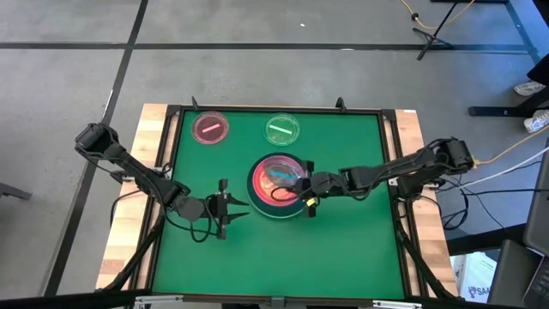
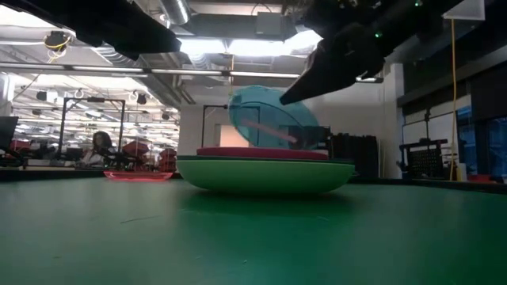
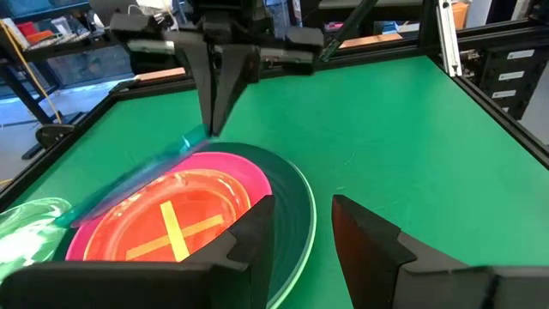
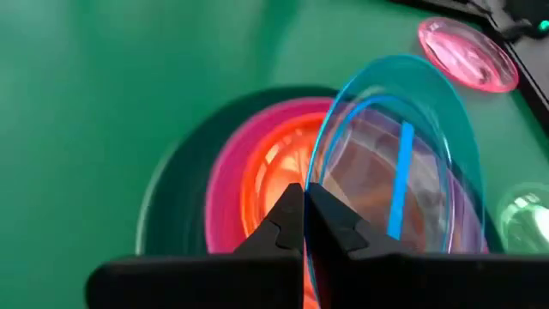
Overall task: Stack plastic plates
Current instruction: Stack the blue transparent plate on the orange transparent plate, then stack the pink transparent plate on the blue transparent plate
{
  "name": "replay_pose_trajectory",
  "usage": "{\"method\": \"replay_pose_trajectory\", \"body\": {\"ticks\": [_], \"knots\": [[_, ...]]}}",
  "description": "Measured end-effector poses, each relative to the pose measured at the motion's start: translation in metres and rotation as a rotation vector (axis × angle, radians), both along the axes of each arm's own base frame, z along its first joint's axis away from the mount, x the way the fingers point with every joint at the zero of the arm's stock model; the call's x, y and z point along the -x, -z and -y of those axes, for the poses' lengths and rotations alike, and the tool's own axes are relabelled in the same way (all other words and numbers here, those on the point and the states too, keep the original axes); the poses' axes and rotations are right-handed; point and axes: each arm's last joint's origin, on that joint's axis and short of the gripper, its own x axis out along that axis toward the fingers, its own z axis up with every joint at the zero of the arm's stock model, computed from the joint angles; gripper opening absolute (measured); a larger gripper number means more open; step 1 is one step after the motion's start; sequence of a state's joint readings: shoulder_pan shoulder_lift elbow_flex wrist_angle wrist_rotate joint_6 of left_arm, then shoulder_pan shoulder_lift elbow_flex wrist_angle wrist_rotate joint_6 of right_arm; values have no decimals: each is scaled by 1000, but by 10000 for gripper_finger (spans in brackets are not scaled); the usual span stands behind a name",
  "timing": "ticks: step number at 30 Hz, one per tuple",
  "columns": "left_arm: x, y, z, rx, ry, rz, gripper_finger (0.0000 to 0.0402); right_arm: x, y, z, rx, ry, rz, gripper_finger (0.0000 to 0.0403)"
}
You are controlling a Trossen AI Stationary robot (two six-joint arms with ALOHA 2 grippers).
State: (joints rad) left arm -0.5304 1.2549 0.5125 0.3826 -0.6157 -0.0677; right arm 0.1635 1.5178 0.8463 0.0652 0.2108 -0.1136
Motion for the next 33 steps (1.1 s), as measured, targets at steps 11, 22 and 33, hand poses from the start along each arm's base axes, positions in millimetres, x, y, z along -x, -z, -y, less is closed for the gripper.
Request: {"method": "replay_pose_trajectory", "body": {"ticks": [11, 22, 33], "knots": [[0, 0, 0, 2, 4, -1, 110, -11, 15, -2, -12, -12, 12, 3], [0, 0, 0, 2, 4, -1, 110, -11, 14, -2, -47, 36, 22, 30], [0, 0, 0, 2, 4, -1, 110, -11, 15, -2, -40, 32, 16, 152]]}}
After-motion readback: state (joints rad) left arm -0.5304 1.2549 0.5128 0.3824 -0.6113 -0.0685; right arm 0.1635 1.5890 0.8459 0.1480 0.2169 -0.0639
